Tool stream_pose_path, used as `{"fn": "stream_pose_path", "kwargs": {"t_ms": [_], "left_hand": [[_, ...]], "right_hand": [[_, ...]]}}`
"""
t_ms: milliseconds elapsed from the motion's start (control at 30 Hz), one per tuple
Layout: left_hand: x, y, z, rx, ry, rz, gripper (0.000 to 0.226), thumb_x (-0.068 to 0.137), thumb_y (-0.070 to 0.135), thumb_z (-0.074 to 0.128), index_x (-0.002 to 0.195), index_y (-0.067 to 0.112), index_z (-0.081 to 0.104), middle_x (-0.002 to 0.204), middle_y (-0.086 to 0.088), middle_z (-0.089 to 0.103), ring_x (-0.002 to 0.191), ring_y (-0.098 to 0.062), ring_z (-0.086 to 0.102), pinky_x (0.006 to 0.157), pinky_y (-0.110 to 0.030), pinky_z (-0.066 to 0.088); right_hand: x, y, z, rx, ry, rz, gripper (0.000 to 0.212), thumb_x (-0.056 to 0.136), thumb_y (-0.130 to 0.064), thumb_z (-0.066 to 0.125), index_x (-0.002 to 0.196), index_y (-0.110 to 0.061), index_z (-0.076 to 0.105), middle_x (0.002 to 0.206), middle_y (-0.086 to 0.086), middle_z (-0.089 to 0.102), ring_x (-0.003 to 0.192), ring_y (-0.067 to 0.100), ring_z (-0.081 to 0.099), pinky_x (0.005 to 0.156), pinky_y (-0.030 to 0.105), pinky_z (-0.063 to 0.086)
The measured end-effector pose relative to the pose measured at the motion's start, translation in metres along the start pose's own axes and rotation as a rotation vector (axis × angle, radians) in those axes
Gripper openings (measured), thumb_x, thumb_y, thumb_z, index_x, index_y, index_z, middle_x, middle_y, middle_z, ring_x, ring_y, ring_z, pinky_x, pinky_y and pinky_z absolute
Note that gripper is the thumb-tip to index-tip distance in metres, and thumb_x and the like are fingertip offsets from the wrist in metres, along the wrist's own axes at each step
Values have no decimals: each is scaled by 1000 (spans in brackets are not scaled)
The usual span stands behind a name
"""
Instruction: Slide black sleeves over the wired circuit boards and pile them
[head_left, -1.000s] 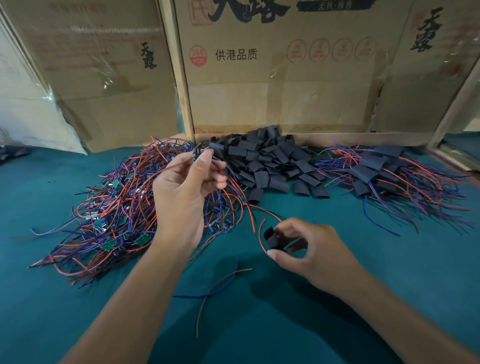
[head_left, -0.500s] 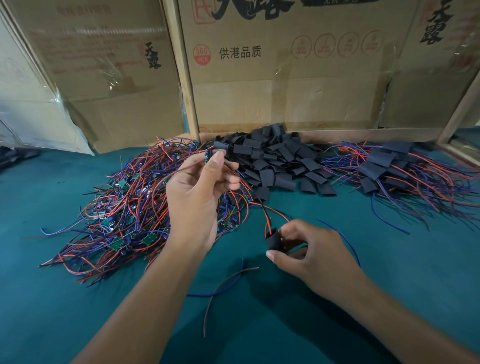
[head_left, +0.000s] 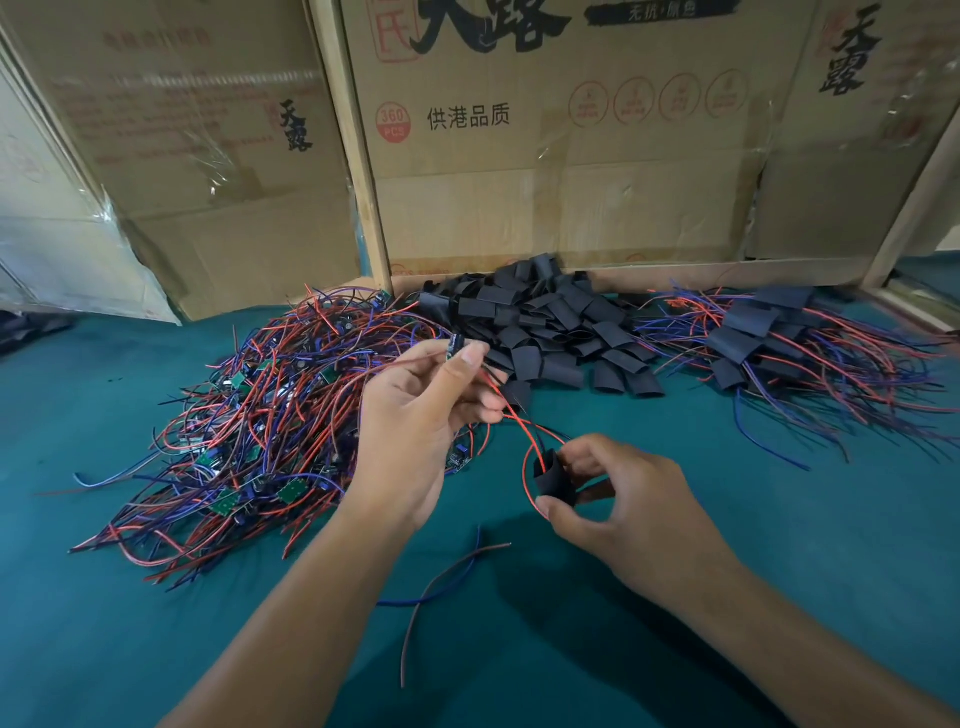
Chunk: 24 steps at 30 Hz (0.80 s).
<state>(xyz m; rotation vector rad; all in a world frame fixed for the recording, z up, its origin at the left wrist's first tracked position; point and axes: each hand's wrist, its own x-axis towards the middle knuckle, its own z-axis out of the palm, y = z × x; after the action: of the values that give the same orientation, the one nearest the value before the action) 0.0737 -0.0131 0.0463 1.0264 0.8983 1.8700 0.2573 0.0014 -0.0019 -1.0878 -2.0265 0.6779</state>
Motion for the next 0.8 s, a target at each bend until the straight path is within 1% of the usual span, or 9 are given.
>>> {"fn": "stream_pose_path", "kwargs": {"t_ms": [67, 167, 233, 300, 400, 467, 567, 667, 800], "left_hand": [[1, -1, 0, 24, 1, -9, 43, 82, 21, 68, 109, -9, 54, 86, -28, 58, 59, -23, 60, 57, -26, 52], [3, -1, -4, 23, 29, -3, 48, 83, 19, 69, 116, -12, 52, 81, -24, 64, 60, -23, 60, 58, -26, 53], [5, -2, -7, 74, 27, 17, 40, 86, 16, 68, 110, -13, 54, 81, -23, 65, 61, -24, 61, 58, -26, 54], [5, -3, -9, 149, 20, 43, 27, 87, 15, 68, 99, -7, 59, 79, -22, 66, 61, -24, 62, 58, -26, 55], [5, -5, -8, 184, 1, 54, 30, 83, 20, 71, 98, -3, 59, 76, -18, 67, 61, -24, 64, 58, -27, 56], [4, -9, -8, 198, -28, 34, 30, 82, 21, 72, 96, -3, 61, 76, -17, 69, 62, -23, 65, 60, -27, 56], [2, -18, -9, 327, -101, -13, 34, 83, 24, 78, 93, -7, 66, 75, -8, 66, 63, -19, 63, 63, -31, 54], [-1, -24, -9, 391, -170, -86, 22, 83, 26, 75, 79, 5, 72, 74, 5, 63, 64, -15, 61, 63, -28, 54], [-2, -24, -8, 313, -191, -169, 18, 84, 22, 77, 79, 6, 74, 76, 1, 64, 65, -15, 59, 62, -25, 51]], "right_hand": [[0, 0, -2, -4, 8, -20, 26, 75, -25, 81, 98, -21, 68, 92, -14, 69, 90, -2, 62, 79, 8, 46], [-1, -1, -3, -4, 22, -45, 26, 75, -24, 81, 98, -22, 68, 92, -15, 69, 90, -1, 63, 81, 11, 47], [-1, -1, -4, 0, 43, -58, 26, 75, -23, 81, 98, -22, 68, 92, -15, 69, 90, -1, 63, 82, 17, 49], [-1, -2, -5, 3, 56, -81, 26, 76, -21, 80, 98, -22, 68, 92, -15, 69, 91, 1, 63, 83, 21, 50], [-1, -1, -6, -4, 62, -105, 25, 77, -22, 78, 99, -23, 67, 94, -16, 69, 94, 4, 64, 84, 25, 50], [-1, 0, -5, -12, 78, -118, 26, 77, -24, 78, 100, -24, 66, 94, -17, 68, 94, 3, 63, 82, 25, 50], [0, 0, -5, -17, 120, -146, 25, 76, -30, 74, 99, -25, 66, 92, -19, 67, 90, 0, 62, 79, 21, 49], [2, 1, -8, -42, 163, -146, 28, 75, -38, 68, 99, -25, 66, 91, -20, 66, 89, -2, 61, 78, 16, 48], [2, 1, -10, -77, 179, -168, 30, 76, -38, 68, 102, -23, 66, 92, -18, 65, 89, -2, 61, 79, 17, 47]]}}
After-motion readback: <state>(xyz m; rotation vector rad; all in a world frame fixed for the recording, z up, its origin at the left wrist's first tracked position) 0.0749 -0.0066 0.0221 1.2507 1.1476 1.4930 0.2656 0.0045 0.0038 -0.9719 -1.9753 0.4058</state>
